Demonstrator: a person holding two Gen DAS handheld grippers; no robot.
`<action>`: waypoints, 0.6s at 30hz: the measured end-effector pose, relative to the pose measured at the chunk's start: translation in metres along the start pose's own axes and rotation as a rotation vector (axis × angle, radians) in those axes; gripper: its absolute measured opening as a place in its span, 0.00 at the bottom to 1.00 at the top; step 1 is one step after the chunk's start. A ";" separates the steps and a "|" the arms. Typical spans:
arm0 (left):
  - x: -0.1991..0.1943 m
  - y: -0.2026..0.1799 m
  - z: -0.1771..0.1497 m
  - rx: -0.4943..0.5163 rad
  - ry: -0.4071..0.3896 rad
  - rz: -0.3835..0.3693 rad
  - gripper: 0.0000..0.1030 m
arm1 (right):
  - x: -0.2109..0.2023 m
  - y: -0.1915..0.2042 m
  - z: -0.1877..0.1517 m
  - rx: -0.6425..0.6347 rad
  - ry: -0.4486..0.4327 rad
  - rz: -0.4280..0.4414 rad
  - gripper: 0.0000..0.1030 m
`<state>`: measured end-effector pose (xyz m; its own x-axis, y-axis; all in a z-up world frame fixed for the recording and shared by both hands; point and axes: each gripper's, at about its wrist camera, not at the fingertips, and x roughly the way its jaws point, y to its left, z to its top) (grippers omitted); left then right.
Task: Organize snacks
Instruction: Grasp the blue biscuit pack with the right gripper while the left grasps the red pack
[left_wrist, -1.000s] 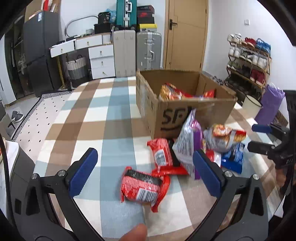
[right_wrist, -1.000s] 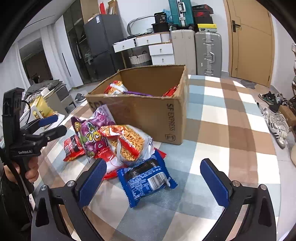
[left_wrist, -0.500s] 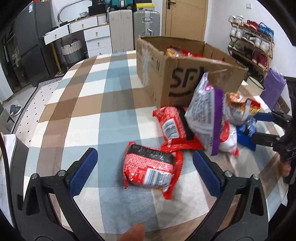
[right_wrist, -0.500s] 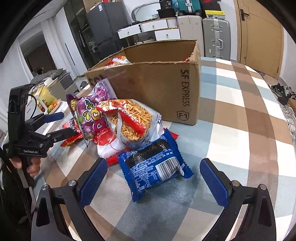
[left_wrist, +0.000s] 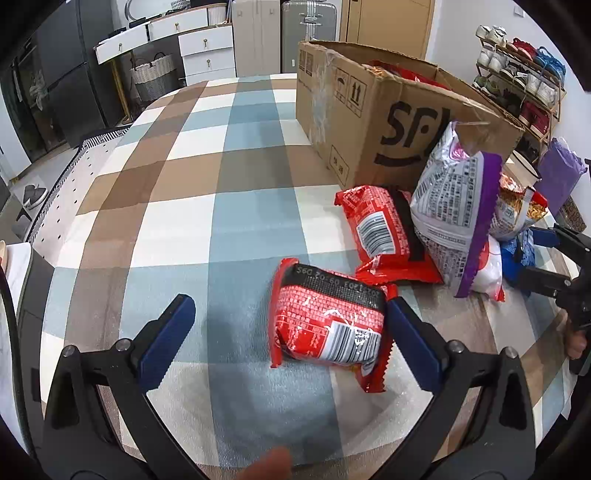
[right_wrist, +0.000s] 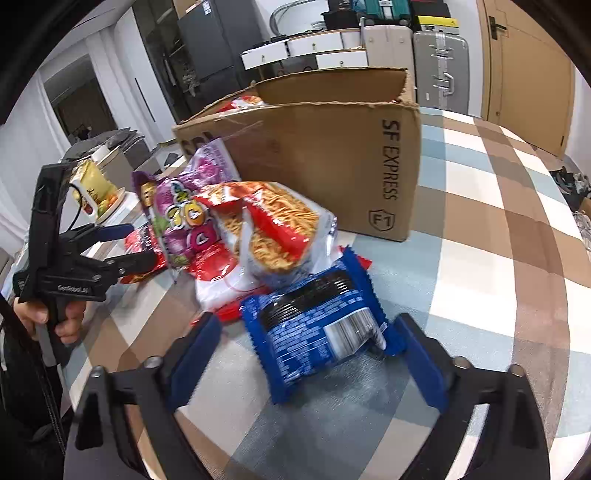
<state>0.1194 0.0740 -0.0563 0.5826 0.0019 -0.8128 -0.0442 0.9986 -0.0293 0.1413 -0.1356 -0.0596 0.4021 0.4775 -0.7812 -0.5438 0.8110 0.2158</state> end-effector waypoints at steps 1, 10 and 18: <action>0.000 0.000 0.000 0.005 0.001 0.001 0.99 | -0.001 0.001 0.000 -0.004 0.006 0.015 0.86; 0.005 -0.004 -0.003 0.020 0.024 -0.045 0.87 | 0.003 0.006 -0.001 -0.040 0.012 -0.060 0.78; -0.001 -0.016 -0.006 0.088 -0.004 -0.065 0.53 | 0.005 0.011 0.000 -0.074 0.019 -0.113 0.71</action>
<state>0.1145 0.0574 -0.0590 0.5849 -0.0631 -0.8087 0.0654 0.9974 -0.0304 0.1369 -0.1245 -0.0611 0.4501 0.3770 -0.8095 -0.5488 0.8319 0.0823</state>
